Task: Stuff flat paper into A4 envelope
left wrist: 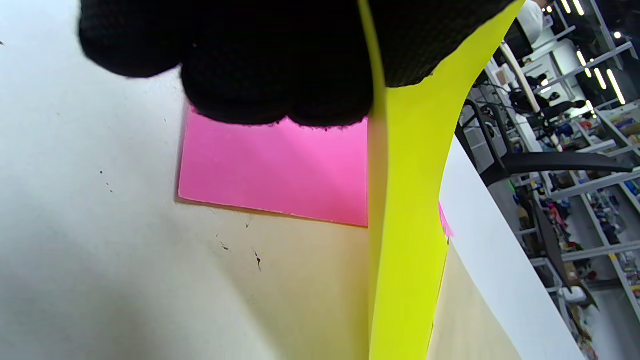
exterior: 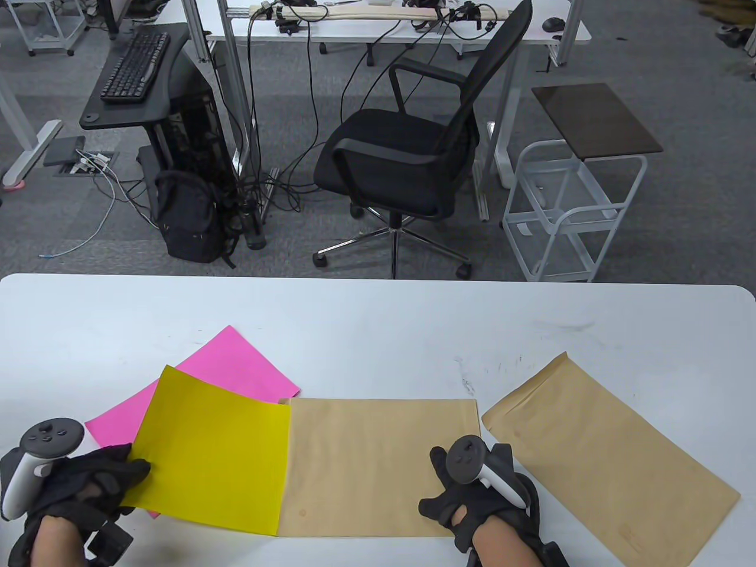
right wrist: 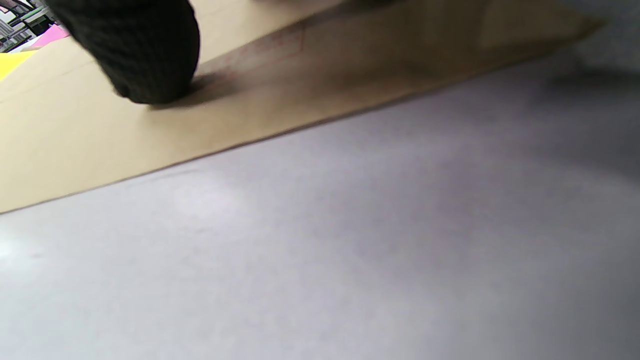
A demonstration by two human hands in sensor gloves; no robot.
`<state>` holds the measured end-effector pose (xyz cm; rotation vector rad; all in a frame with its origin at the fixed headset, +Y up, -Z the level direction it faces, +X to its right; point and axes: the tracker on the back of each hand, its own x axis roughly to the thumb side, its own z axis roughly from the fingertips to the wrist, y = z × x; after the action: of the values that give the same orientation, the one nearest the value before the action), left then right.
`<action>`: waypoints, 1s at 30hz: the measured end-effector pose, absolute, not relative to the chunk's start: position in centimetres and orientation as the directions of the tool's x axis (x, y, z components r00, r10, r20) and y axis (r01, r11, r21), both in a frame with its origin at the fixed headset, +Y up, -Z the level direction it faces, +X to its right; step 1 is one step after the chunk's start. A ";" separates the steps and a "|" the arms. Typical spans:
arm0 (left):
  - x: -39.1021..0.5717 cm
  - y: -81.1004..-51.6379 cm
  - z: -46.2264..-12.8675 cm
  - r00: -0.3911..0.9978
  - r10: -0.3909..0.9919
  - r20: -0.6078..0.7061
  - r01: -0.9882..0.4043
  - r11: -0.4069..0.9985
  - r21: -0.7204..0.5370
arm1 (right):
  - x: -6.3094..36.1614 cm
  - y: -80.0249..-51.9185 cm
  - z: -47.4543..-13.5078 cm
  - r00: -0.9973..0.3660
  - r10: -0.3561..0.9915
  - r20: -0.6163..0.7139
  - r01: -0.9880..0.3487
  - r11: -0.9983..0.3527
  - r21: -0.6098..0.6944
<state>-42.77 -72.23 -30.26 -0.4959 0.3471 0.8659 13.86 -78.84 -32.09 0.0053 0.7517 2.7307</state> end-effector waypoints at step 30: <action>-38.5 -75.1 -32.1 0.640 0.626 -0.445 -0.768 0.523 -0.369 | 13.8 -78.8 -32.1 -0.953 0.294 -0.078 -0.292 -0.815 0.501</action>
<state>-38.54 -75.07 -32.13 -0.5754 0.2718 0.8467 13.80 -78.83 -32.09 0.0044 0.7531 2.7310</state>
